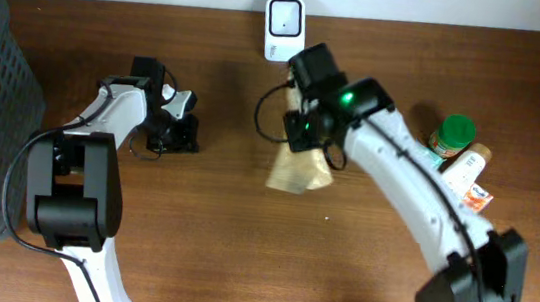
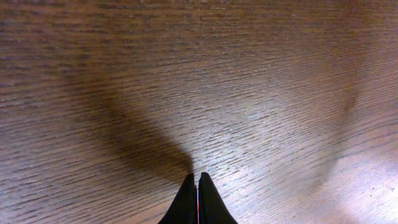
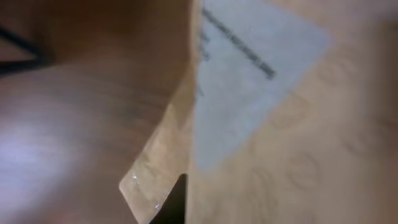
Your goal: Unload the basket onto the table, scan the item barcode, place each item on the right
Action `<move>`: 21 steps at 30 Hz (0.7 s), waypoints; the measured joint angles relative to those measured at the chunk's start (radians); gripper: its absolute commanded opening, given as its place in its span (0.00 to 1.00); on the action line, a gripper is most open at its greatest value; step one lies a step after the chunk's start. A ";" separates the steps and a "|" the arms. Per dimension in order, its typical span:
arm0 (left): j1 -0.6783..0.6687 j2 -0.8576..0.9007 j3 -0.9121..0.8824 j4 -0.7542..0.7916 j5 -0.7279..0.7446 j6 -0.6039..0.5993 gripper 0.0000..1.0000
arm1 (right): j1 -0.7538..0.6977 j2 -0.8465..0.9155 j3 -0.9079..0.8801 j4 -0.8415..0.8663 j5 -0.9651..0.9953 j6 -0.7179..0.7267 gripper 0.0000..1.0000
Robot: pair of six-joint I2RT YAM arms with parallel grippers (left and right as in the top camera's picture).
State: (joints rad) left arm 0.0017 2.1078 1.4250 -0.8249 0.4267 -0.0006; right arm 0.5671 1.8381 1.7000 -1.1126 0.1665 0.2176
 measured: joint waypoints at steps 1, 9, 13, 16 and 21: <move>0.000 0.000 0.000 0.000 0.000 0.000 0.02 | 0.032 0.002 0.000 -0.035 0.100 -0.005 0.04; 0.000 0.000 0.000 0.000 0.000 0.000 0.03 | 0.129 0.189 -0.003 -0.096 0.443 -0.020 0.04; 0.000 0.000 0.000 0.002 0.000 0.000 0.05 | 0.132 0.257 -0.003 -0.095 0.436 -0.019 0.08; 0.000 0.000 0.000 0.005 0.000 0.000 0.06 | 0.158 0.275 -0.003 -0.087 0.360 -0.024 0.54; 0.000 0.000 0.000 0.011 -0.001 0.000 0.07 | 0.243 0.276 0.000 -0.041 0.066 -0.055 0.58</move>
State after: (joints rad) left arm 0.0017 2.1078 1.4254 -0.8143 0.4259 -0.0006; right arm 0.8101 2.1143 1.7000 -1.1534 0.2325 0.1627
